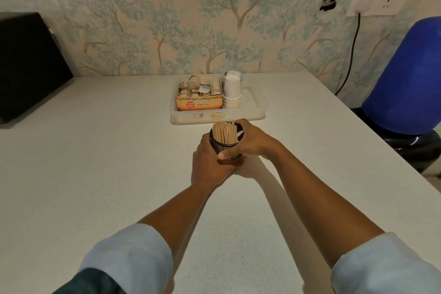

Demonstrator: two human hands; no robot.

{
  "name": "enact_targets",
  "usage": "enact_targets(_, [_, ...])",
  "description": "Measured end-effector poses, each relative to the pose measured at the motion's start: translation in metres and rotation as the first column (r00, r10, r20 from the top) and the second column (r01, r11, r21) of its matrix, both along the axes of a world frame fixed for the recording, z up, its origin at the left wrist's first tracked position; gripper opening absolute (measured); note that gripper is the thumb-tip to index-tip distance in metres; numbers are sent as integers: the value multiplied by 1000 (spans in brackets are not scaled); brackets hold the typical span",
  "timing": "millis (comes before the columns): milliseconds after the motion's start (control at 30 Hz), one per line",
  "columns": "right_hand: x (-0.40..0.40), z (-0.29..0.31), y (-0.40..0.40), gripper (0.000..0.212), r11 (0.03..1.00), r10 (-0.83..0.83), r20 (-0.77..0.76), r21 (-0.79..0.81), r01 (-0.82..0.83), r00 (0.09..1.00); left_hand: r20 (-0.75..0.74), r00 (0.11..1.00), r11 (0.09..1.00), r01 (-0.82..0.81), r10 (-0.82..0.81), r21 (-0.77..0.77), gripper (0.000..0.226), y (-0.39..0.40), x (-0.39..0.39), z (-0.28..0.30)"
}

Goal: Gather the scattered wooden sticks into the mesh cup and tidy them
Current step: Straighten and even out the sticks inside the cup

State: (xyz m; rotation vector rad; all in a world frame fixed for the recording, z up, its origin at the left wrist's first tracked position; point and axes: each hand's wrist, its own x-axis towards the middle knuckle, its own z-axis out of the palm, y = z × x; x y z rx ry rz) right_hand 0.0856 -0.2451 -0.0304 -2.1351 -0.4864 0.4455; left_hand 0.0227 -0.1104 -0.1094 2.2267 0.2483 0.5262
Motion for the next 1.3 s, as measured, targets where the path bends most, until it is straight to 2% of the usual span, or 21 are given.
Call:
enact_targets(200, [-3,-14,1,107,990,-21,51,141,14,998,-15,1000,1000,-26,26,-15,115,-3,-1,2])
enact_targets(333, [-6,-20,2,102,986,-69,95,161,53,993,1,1000,1000,-19,19,-7,115,-4,-2,3])
enact_targets(533, [-3,-23,3,97,972,-162,164,198,128,973,-5,1000,998,-7,7,69,101,-2,1,1])
enact_targets(700, [3,-6,-3,63,944,-250,193,267,195,949,6,1000,981,17,-19,193,81,-1,7,-7])
enact_targets(833, [11,7,-4,56,902,-353,174,322,286,919,-236,972,913,86,12,399,100,-1,16,-17])
enact_targets(933, [20,15,-4,59,872,-421,195,358,336,886,-318,947,865,126,41,486,97,0,22,-20])
enact_targets(1033, [32,21,-5,50,837,-486,211,391,382,848,-370,927,831,153,67,534,91,0,23,-21])
enact_targets(1100, [41,25,-5,52,820,-518,223,404,405,826,-385,920,827,159,74,539,90,-1,23,-21])
enact_targets(1300, [66,38,-1,81,745,-618,180,443,498,765,-408,910,818,174,80,548,86,-2,22,-18])
